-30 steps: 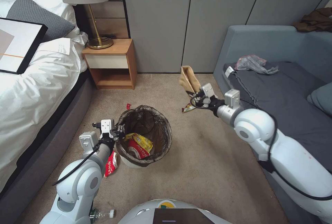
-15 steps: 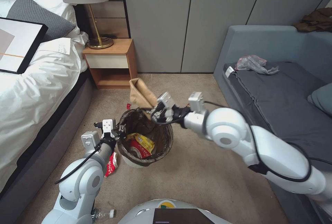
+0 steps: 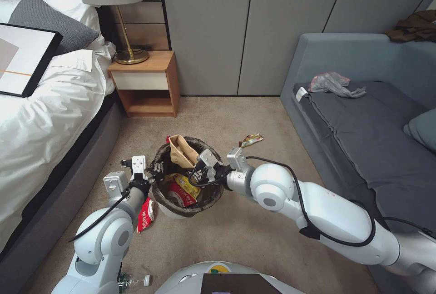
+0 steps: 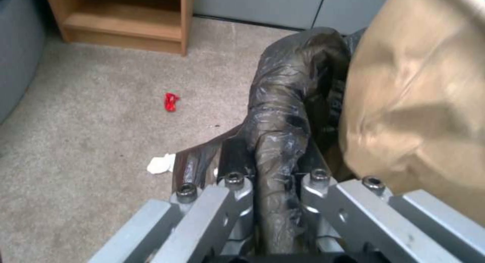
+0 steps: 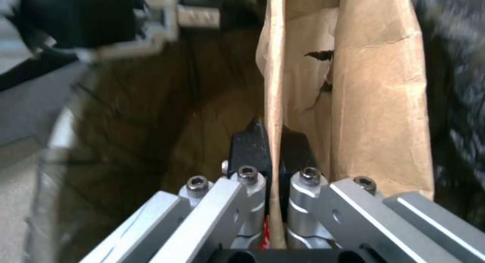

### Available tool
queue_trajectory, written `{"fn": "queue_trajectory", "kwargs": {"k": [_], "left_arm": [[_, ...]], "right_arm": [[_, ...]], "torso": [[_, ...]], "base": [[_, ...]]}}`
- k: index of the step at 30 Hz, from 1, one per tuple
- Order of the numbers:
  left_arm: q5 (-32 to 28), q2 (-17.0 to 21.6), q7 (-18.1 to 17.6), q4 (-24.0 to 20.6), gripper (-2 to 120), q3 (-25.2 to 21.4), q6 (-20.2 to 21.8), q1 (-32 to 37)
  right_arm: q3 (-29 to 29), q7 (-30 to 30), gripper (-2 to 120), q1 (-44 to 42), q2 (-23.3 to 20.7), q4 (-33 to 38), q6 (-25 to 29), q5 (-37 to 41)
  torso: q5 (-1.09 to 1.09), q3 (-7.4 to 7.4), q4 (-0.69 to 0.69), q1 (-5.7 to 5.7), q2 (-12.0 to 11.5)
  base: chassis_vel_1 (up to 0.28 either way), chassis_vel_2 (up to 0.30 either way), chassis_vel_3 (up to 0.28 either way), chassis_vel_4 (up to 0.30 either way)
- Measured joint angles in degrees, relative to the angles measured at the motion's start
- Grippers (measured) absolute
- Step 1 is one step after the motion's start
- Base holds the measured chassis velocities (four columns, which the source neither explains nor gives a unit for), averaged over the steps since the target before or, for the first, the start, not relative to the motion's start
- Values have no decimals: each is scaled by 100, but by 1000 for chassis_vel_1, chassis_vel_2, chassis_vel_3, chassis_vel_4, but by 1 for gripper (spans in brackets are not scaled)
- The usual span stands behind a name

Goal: Pick up the trash bin, then pick up the garbage from the floor and place it into the trash bin.

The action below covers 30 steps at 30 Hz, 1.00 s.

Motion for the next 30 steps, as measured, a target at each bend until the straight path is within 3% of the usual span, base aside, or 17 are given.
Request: {"fn": "queue_trajectory", "kwargs": {"k": [7,11,14,20,23,25,27,28,30], "left_arm": [[-1,-8,14,43,6,13,0,-25],[0,-2,21,54,6,10,0,-34],[7,-44,38,72,6,13,0,-55],[17,-96,42,89,6,51,0,-100],[19,-101,51,92,6,62,0,-108],[19,-101,53,92,6,62,0,-108],[21,-90,67,92,6,42,0,-96],[21,-90,67,92,6,42,0,-96],[22,-79,76,91,6,17,0,-101]], "right_arm": [[95,-48,-2,-109,-27,-107,75,64],[171,-51,10,-90,-45,-119,140,215],[276,-62,26,-73,-31,-174,264,328],[389,-36,39,-54,69,-226,294,553],[422,19,55,-5,115,-280,303,636],[427,21,57,-3,115,-282,304,641],[488,43,73,-7,104,-285,306,681],[488,43,73,-7,104,-285,306,681],[612,70,85,-37,95,-257,314,750]], "torso": [[0,0,0,0,0],[0,0,0,0,0],[0,0,0,0,0],[0,0,0,0,0],[0,0,1,0,0],[0,0,1,0,0],[0,0,0,0,0],[0,0,0,0,0],[0,0,0,0,0]], "base": [[0,0,0,0],[0,0,0,0],[0,0,0,0],[0,0,0,0],[0,0,0,0],[0,0,0,0],[0,0,0,0],[0,0,0,0],[0,0,0,0]]}}
